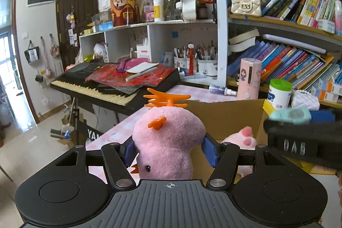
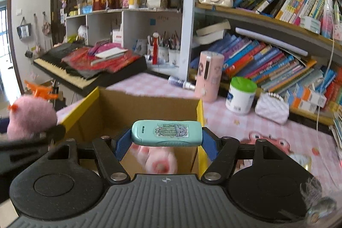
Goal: Organize objects
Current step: 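Carry the chick with the left tool while the right tool carries the eraser toward the yellow box, then lower the eraser into the box and open the right tool while the left tool releases the chick inside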
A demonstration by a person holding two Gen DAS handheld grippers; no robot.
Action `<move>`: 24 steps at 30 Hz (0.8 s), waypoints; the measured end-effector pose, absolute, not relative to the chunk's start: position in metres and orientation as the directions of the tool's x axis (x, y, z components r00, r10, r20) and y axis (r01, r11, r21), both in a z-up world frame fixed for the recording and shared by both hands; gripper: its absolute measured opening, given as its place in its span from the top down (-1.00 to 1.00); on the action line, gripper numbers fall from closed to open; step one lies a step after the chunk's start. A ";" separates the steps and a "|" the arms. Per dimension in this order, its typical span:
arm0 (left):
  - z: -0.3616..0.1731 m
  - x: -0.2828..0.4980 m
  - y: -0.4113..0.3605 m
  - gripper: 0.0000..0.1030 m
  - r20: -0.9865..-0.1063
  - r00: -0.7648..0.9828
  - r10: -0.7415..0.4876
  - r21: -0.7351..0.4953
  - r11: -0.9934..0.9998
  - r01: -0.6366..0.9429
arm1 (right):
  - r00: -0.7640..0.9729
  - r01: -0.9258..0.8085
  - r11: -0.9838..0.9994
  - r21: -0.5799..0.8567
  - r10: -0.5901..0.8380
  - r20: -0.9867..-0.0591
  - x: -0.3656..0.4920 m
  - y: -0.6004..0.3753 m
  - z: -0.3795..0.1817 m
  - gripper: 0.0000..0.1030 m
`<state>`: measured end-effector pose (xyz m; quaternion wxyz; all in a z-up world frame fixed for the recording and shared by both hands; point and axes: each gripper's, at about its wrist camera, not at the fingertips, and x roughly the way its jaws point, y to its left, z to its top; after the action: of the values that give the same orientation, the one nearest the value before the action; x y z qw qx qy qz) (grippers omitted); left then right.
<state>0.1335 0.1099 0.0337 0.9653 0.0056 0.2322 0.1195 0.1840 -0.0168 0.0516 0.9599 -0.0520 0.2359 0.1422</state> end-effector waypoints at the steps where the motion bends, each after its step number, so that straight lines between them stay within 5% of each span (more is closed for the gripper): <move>1: 0.032 0.140 0.110 -0.20 -0.455 0.859 0.235 0.071 0.971 -0.228 | 0.848 -0.300 0.954 -0.030 0.252 -0.466 0.192 -0.017 0.053 -0.30; 17: -0.017 0.201 0.096 -0.21 -0.677 0.714 0.178 0.105 0.984 -0.146 | 0.768 -0.380 0.925 0.022 0.328 -0.550 0.256 -0.007 0.036 -0.30; 24: -0.016 0.201 0.089 -0.23 -0.677 0.712 0.189 0.137 0.982 -0.130 | 0.707 -0.452 0.892 0.026 0.376 -0.599 0.270 0.007 0.029 -0.30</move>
<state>0.2013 0.0894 -0.0163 0.9242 0.0398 0.3698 0.0864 0.2701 0.0068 0.0293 0.9218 -0.0612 0.3100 0.2246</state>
